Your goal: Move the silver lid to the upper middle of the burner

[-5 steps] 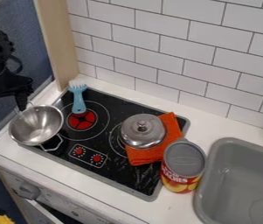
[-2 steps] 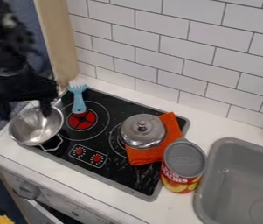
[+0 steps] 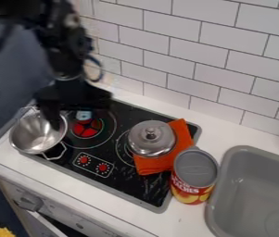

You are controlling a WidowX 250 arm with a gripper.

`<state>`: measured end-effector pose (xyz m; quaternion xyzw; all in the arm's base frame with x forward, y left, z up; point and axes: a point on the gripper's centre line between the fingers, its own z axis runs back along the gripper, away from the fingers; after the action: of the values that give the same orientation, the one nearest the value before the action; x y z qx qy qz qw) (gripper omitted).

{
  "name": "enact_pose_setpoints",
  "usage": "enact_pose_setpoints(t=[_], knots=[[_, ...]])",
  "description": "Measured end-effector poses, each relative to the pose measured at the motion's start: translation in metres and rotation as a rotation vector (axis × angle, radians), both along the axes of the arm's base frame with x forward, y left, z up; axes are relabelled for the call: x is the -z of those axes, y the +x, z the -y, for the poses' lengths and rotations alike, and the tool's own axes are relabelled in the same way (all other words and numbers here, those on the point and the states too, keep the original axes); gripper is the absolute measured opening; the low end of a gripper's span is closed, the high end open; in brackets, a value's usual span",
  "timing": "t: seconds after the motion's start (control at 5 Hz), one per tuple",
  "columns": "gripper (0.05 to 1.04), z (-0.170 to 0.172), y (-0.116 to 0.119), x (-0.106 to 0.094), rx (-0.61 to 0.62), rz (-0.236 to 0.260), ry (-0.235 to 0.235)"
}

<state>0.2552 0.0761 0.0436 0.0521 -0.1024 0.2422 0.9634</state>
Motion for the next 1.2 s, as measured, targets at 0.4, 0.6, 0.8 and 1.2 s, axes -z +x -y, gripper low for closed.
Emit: enact_pose_setpoints(t=[0.4,0.6,0.8,1.2], knots=[[0.999,0.043,0.046,0.031,0.113,-0.014,-0.042],[0.999,0.053,0.062,0.048,0.140,-0.014,-0.016],[0.999,0.054,0.075,0.059,0.173,0.015,-0.016],[0.964,0.057,0.094,0.078,0.219,-0.015,-0.026]])
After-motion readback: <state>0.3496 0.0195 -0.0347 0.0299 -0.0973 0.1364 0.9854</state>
